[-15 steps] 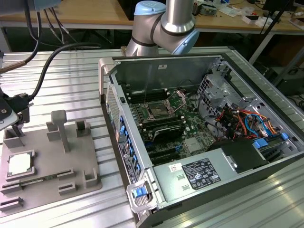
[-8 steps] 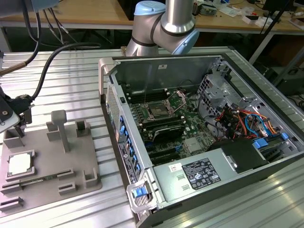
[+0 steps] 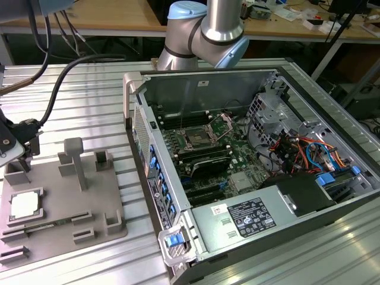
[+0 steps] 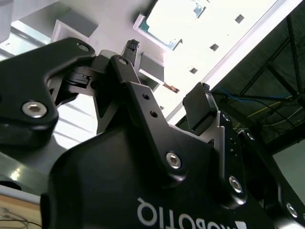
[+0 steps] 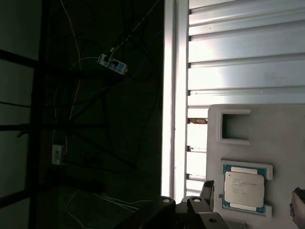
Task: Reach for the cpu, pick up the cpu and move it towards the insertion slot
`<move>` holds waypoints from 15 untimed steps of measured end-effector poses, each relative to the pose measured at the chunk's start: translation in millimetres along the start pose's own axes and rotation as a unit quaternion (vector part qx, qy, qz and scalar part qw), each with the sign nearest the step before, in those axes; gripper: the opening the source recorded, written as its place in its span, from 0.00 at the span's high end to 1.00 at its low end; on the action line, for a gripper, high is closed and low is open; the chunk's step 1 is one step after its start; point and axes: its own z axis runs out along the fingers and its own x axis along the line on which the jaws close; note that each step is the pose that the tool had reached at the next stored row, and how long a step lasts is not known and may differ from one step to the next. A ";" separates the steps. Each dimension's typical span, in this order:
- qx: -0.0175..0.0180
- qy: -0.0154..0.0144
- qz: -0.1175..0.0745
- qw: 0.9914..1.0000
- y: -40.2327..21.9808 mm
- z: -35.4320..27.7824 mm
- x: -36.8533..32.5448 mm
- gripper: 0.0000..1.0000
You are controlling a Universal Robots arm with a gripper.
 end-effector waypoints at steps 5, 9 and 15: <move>0.000 -0.002 0.000 1.000 -3.7 3.9 0.4 0.34; 0.000 -0.004 0.005 1.000 -4.3 8.3 0.6 0.34; -0.001 -0.009 0.006 1.000 -4.7 15.8 0.9 0.34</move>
